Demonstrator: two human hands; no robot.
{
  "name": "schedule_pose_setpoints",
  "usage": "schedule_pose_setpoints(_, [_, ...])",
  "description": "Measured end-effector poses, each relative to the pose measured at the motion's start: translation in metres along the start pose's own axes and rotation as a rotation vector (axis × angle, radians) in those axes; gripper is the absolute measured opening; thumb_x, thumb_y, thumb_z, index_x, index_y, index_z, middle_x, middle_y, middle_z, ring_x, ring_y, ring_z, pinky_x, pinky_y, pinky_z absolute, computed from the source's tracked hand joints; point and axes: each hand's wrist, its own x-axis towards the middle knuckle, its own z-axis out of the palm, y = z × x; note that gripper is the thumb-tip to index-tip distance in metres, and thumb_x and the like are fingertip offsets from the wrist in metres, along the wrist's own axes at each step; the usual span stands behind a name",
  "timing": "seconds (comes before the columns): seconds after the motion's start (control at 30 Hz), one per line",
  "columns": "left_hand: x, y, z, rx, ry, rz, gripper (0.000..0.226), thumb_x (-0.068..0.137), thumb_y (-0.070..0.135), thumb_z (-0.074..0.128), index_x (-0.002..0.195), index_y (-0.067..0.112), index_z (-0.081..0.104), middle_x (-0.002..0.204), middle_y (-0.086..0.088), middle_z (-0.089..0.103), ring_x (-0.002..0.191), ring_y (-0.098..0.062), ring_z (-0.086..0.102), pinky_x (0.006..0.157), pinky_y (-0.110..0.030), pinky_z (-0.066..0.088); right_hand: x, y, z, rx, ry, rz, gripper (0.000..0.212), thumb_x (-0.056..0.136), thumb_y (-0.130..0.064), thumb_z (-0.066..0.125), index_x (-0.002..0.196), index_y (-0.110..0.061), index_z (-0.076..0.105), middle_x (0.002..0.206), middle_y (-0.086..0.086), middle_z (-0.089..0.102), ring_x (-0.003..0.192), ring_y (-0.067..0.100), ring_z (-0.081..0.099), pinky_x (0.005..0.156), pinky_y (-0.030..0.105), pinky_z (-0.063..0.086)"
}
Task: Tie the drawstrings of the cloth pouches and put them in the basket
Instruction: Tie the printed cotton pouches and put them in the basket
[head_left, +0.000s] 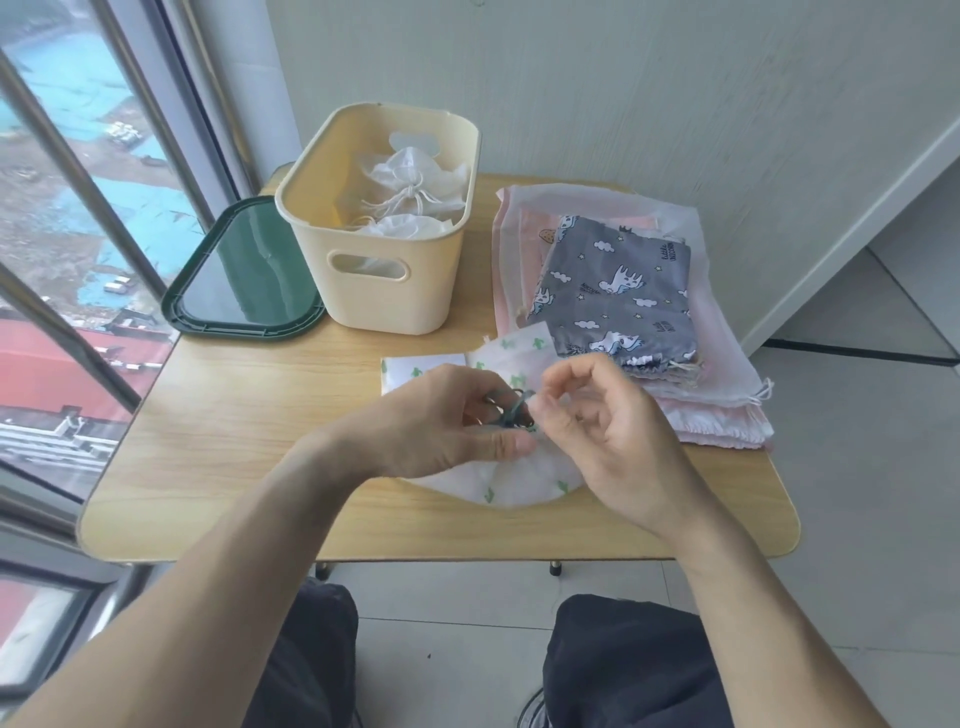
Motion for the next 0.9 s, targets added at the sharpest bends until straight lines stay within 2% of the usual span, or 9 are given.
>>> schedule_pose_setpoints(0.07, [-0.001,0.001,-0.003,-0.120,0.057,0.055,0.046,0.083,0.053,0.069,0.105,0.012,0.068,0.104,-0.019,0.071,0.100,-0.041,0.064,0.094,-0.062,0.047,0.000,0.003,-0.003,-0.023,0.006,-0.022,0.047,0.083,-0.052,0.076,0.117,-0.027,0.057,0.108,-0.014,0.064,0.096,0.014,0.067,0.084,0.031,0.052])
schedule_pose_setpoints(0.17, [-0.001,0.002,-0.009,-0.283,0.182,0.057,0.043,0.095,0.044,0.058,0.112,0.005,0.067,0.111,-0.022,0.069,0.103,-0.034,0.067,0.096,-0.057,0.047,0.002,0.005,-0.013,-0.224,0.005,-0.102,0.066,0.071,-0.061,0.078,0.122,-0.023,0.061,0.120,-0.013,0.060,0.117,0.010,0.058,0.096,0.018,0.043])
schedule_pose_setpoints(0.23, [0.001,-0.001,-0.010,-0.336,0.258,0.025,0.044,0.097,0.046,0.054,0.115,0.009,0.068,0.113,-0.015,0.072,0.109,-0.033,0.067,0.099,-0.054,0.048,0.005,0.006,-0.018,-0.257,-0.086,-0.050,0.062,0.069,-0.059,0.083,0.119,-0.026,0.066,0.115,-0.019,0.063,0.117,0.008,0.059,0.100,0.023,0.045])
schedule_pose_setpoints(0.33, [0.004,-0.007,-0.014,-0.333,0.234,0.014,0.053,0.095,0.055,0.054,0.122,0.011,0.064,0.116,-0.011,0.072,0.111,-0.032,0.067,0.096,-0.049,0.053,0.005,0.011,-0.019,-0.240,-0.131,0.063,0.033,0.075,-0.038,0.089,0.099,-0.029,0.069,0.092,-0.021,0.072,0.100,-0.001,0.067,0.096,0.032,0.053])
schedule_pose_setpoints(0.47, [0.008,-0.014,-0.019,-0.191,0.087,0.066,0.060,0.083,0.053,0.070,0.124,0.010,0.062,0.115,-0.008,0.072,0.106,-0.026,0.069,0.091,-0.043,0.055,0.007,0.013,-0.022,-0.169,-0.083,0.081,0.016,0.082,-0.018,0.083,0.086,-0.018,0.068,0.082,-0.018,0.073,0.085,-0.002,0.068,0.087,0.024,0.055])
schedule_pose_setpoints(0.57, [0.013,-0.022,-0.014,0.182,0.259,0.070,0.067,0.072,0.070,0.068,0.105,0.013,0.066,0.100,-0.004,0.068,0.092,-0.025,0.061,0.079,-0.039,0.052,0.007,0.016,-0.021,-0.143,-0.048,0.072,0.020,0.081,-0.006,0.078,0.080,-0.020,0.063,0.078,-0.011,0.072,0.079,0.005,0.069,0.080,0.024,0.054])
schedule_pose_setpoints(0.67, [0.016,-0.025,-0.003,0.528,0.286,-0.097,0.076,0.073,0.082,0.053,0.103,0.013,0.057,0.112,-0.004,0.054,0.107,-0.024,0.045,0.090,-0.041,0.044,0.009,0.022,-0.017,-0.152,0.000,0.052,0.025,0.080,-0.003,0.073,0.091,-0.024,0.064,0.084,-0.009,0.074,0.081,0.009,0.070,0.079,0.027,0.056])
schedule_pose_setpoints(0.77, [0.018,-0.022,0.003,0.603,0.324,-0.105,0.060,0.083,0.070,0.057,0.110,0.017,0.052,0.113,0.000,0.053,0.110,-0.022,0.044,0.092,-0.037,0.042,0.013,0.032,-0.013,-0.175,0.038,0.052,0.033,0.079,-0.005,0.070,0.105,-0.025,0.064,0.090,-0.005,0.073,0.082,0.012,0.070,0.076,0.033,0.057])
schedule_pose_setpoints(0.9, [0.017,-0.017,0.006,0.459,0.257,-0.154,0.064,0.079,0.055,0.073,0.125,0.018,0.047,0.100,0.007,0.056,0.097,-0.017,0.051,0.076,-0.028,0.039,0.018,0.035,-0.006,-0.153,0.105,0.001,0.047,0.083,0.006,0.061,0.113,-0.029,0.061,0.107,-0.009,0.069,0.089,0.015,0.068,0.074,0.023,0.052])
